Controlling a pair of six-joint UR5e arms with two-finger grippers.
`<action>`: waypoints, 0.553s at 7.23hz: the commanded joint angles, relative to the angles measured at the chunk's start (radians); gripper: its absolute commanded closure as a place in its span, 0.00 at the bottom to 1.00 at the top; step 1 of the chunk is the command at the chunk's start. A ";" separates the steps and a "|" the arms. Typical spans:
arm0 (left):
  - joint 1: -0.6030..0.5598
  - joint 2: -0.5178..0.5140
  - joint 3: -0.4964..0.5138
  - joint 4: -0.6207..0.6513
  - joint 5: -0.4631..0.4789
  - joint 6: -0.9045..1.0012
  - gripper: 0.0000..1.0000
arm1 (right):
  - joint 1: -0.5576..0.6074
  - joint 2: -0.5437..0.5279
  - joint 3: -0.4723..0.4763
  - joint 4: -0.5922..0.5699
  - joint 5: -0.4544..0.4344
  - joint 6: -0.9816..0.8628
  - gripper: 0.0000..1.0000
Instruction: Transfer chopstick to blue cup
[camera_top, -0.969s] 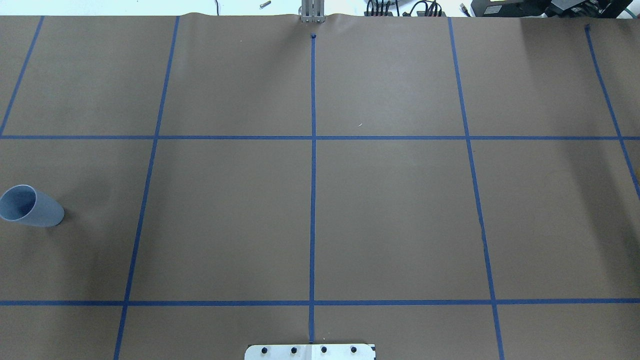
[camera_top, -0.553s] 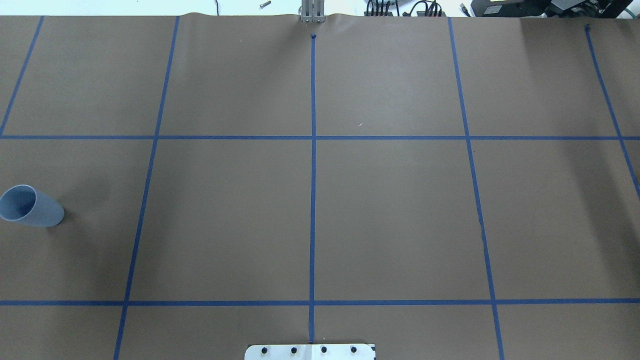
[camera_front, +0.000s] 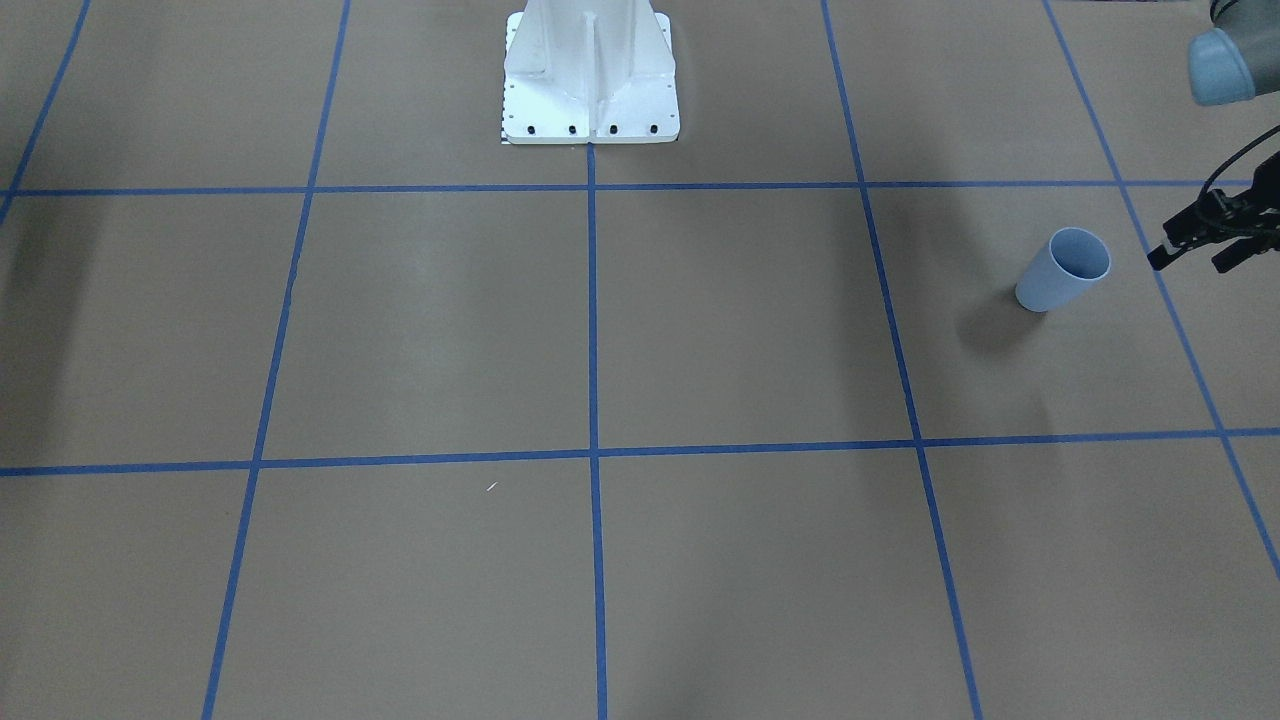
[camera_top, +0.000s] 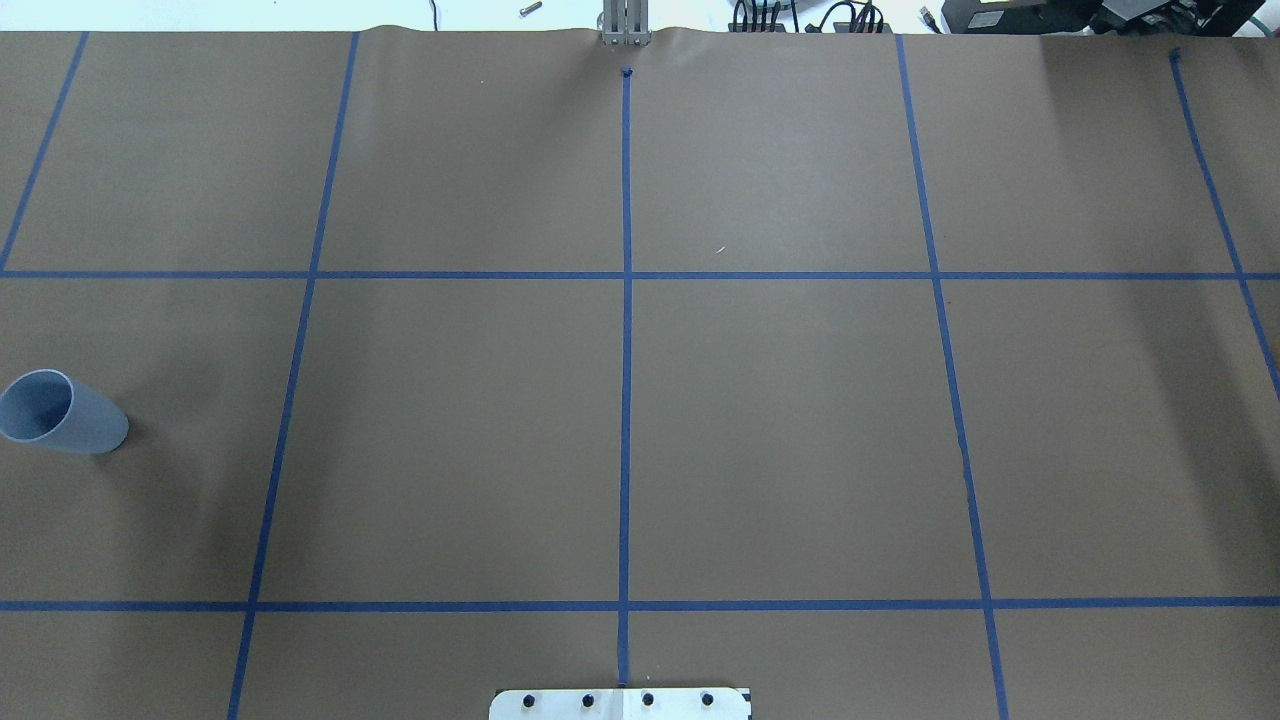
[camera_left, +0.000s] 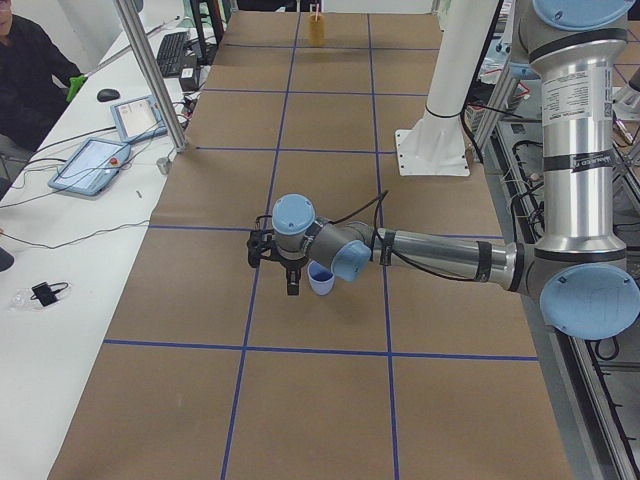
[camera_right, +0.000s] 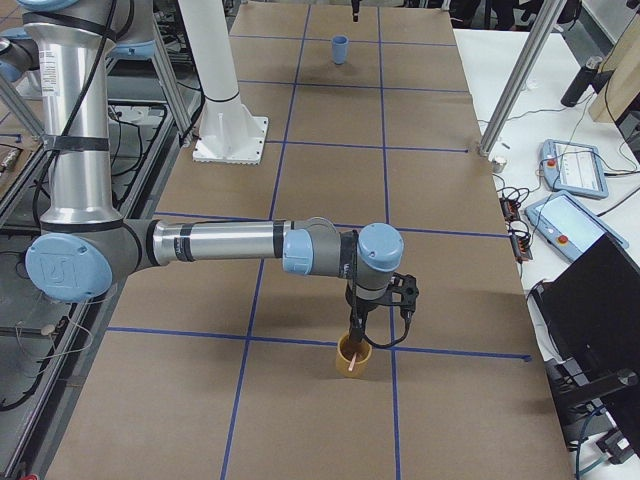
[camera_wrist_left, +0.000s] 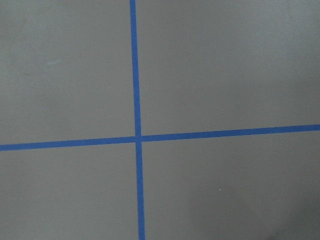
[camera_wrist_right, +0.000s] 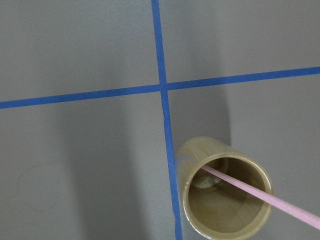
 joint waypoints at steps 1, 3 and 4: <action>0.062 0.013 0.011 -0.020 0.004 -0.030 0.01 | -0.001 0.000 -0.001 0.000 -0.001 -0.001 0.00; 0.093 0.013 0.042 -0.020 0.004 -0.028 0.01 | -0.001 -0.001 -0.001 0.000 -0.001 -0.001 0.00; 0.106 0.015 0.045 -0.020 0.004 -0.028 0.02 | -0.001 -0.001 -0.001 0.000 -0.001 -0.002 0.00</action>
